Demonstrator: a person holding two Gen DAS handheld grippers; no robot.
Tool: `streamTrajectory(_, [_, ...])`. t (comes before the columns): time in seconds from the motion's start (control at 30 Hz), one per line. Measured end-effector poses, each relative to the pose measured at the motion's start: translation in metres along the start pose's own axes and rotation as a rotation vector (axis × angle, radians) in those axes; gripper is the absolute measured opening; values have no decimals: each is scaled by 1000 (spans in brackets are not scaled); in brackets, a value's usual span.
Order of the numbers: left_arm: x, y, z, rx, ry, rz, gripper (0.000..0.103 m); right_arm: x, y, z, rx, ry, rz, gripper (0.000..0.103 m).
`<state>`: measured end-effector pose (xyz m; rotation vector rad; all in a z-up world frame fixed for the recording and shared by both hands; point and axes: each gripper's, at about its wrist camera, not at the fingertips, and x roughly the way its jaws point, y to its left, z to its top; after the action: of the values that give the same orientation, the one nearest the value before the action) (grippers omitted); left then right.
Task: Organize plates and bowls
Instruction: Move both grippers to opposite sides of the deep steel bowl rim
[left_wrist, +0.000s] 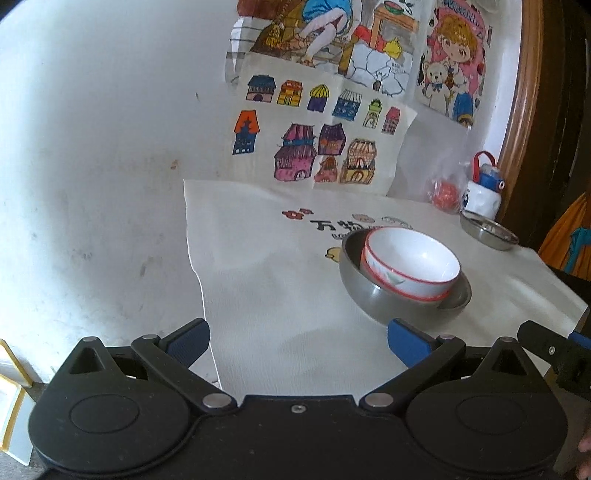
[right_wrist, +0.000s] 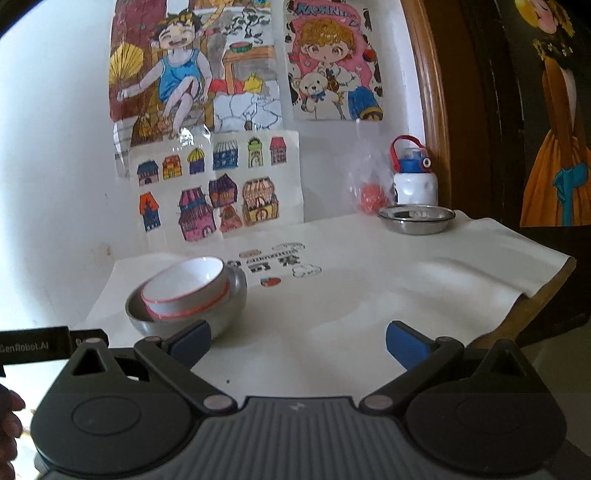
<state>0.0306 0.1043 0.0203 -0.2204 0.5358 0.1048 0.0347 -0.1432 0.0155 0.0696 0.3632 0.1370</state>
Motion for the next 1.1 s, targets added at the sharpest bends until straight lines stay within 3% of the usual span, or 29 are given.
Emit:
streamTrajectory(0.27, [2,2,2,22,23,43,102,2,0,-1,24,45,-28,103])
streamTrajectory(0.5, [14,13,15,-41,94,43,102,12,-2,15,41,116,-87,103])
streamTrajectory(0.67, [27,24,27,-97,129,-12,102,27,-1,25,39,162,-65,103])
streamTrajectory(0.83, [42,28,47,-74,153,-2,102,44,-2,42,59,196,-8,103])
streamTrajectory(1.1, [66,36,66,-93,220,-76,102,73,-9,74,25,241,45,103])
